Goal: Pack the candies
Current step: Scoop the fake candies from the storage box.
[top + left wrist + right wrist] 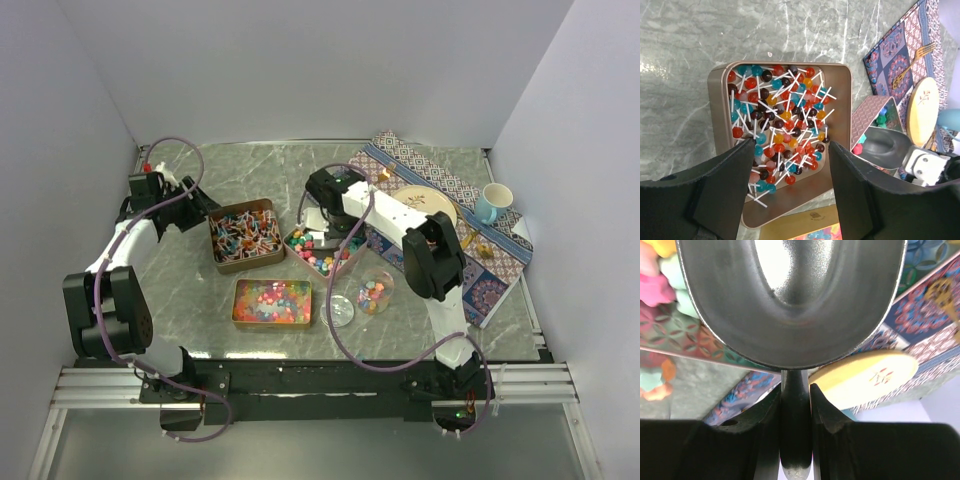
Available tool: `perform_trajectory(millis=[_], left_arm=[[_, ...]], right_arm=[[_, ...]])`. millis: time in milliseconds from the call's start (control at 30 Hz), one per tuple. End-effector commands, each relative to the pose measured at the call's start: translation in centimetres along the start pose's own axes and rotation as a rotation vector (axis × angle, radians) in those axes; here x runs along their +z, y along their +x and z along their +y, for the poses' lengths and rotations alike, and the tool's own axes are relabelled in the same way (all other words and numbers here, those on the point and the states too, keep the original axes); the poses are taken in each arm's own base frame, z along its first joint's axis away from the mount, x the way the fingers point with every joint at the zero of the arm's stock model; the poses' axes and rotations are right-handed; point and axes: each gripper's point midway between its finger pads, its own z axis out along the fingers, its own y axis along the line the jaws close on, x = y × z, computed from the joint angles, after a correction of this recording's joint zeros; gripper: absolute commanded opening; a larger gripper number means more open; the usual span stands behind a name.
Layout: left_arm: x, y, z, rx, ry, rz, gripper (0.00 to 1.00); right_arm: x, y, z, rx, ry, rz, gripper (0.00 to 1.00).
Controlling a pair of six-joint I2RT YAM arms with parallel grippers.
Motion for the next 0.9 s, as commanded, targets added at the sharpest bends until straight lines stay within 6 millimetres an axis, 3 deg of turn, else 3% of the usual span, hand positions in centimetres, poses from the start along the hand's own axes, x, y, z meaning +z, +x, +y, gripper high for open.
perform_trajectory(millis=[0, 133, 267, 533, 700, 867], left_arm=[[-0.2, -1.1, -0.1, 0.05, -0.01, -0.02, 0.67], [-0.3, -1.2, 0.0, 0.056, -0.013, -0.02, 0.67], [-0.2, -1.2, 0.1, 0.055, -0.015, -0.02, 0.67], [0.0, -0.8, 0.1, 0.047, -0.007, -0.006, 0.67], [0.2, -0.3, 0.5, 0.049, -0.01, 0.008, 0.67], [0.1, 0.0, 0.5, 0.058, -0.007, 0.012, 0.67]], right_arm=[[-0.3, -2.9, -0.9, -0.185, 0.061, -0.147, 0.0], [0.9, -2.3, 0.5, -0.265, 0.077, -0.15, 0.0], [1.4, -2.5, 0.3, -0.259, 0.092, -0.153, 0.0], [1.5, -4.8, -1.2, -0.198, 0.088, -0.211, 0.0], [1.8, -6.0, -0.3, -0.272, 0.037, -0.288, 0.0], [2.0, -7.0, 0.7, -0.177, -0.127, -0.364, 0.0]])
